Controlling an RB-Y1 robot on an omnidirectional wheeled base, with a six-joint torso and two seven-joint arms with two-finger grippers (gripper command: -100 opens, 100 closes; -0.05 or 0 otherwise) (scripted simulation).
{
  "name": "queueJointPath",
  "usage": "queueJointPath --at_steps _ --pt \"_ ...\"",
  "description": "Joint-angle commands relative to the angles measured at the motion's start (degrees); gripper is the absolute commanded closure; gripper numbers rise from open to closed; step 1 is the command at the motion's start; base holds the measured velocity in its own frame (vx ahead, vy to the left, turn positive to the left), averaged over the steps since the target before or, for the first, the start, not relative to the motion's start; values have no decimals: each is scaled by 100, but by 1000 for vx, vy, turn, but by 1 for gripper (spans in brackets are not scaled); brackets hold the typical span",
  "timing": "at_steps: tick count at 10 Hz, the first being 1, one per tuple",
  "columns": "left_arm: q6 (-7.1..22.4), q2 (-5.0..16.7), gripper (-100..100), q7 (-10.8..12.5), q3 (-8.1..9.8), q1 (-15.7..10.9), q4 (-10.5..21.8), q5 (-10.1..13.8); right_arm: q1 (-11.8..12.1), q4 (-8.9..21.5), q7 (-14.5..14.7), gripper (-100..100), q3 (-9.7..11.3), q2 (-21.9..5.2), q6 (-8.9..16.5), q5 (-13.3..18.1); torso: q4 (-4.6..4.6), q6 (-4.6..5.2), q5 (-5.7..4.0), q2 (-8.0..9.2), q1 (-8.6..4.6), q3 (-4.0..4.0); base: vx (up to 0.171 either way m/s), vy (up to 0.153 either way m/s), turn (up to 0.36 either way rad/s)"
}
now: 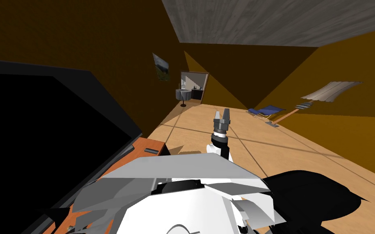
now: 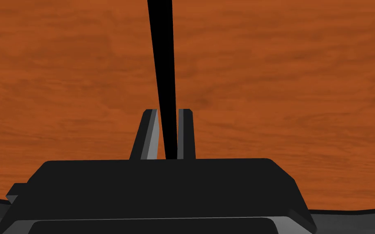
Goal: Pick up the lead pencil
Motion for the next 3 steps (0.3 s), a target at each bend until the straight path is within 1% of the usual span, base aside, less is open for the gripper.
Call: queueJointPath --at_steps 1,2,3 --pt "-173 -64 100 -28 2 -83 283 -9 0 0 0 0 0 0 0 0 0 0 0 0 0 0 4 -17 -6" --pt "-115 -49 100 -12 -3 -65 190 -8 0 0 0 0 0 0 0 0 -1 -2 0 1 6 0 0 0 0" --pt "-139 -52 0 -18 -3 -70 213 -9 0 0 0 0 0 0 0 0 0 -2 2 3 11 1 0 0 0"
